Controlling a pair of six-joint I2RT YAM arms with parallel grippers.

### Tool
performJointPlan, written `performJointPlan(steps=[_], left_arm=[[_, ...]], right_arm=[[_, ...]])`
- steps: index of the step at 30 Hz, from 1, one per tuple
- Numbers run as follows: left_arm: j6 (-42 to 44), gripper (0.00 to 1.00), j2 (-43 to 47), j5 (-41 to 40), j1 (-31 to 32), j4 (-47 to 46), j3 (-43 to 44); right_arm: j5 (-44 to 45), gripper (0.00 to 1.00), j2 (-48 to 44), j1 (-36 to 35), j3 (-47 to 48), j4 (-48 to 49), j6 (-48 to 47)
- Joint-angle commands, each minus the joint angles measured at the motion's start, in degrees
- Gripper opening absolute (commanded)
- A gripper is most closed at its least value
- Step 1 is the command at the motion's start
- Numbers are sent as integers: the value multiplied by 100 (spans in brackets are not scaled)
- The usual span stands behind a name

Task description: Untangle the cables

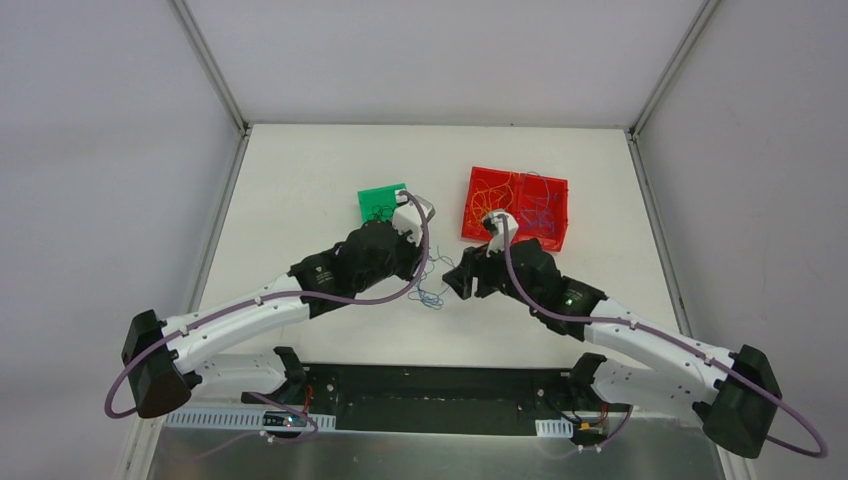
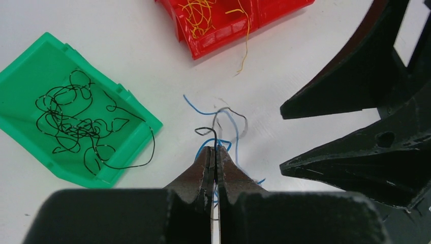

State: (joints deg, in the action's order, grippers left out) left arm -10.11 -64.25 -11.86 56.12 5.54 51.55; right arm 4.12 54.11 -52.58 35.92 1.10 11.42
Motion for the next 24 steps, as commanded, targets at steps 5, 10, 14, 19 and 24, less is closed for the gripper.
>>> performJointPlan(steps=[5, 10, 14, 19, 24], left_arm=[[115, 0, 471, 927, -56, -532, -300], [62, 0, 364, 1176, -53, -528, -254], [44, 0, 278, 1546, -49, -528, -203], [70, 0, 155, 1831, -50, -487, -94], [79, 0, 51, 1816, -55, -358, 6]], right_arm=[[-967, 49, 357, -108, 66, 847, -146], [-946, 49, 299, -189, 29, 878, -242], [-798, 47, 356, -260, 48, 882, -309], [-706, 35, 416, -322, 92, 850, -354], [-613, 14, 384, -367, 84, 828, -385]])
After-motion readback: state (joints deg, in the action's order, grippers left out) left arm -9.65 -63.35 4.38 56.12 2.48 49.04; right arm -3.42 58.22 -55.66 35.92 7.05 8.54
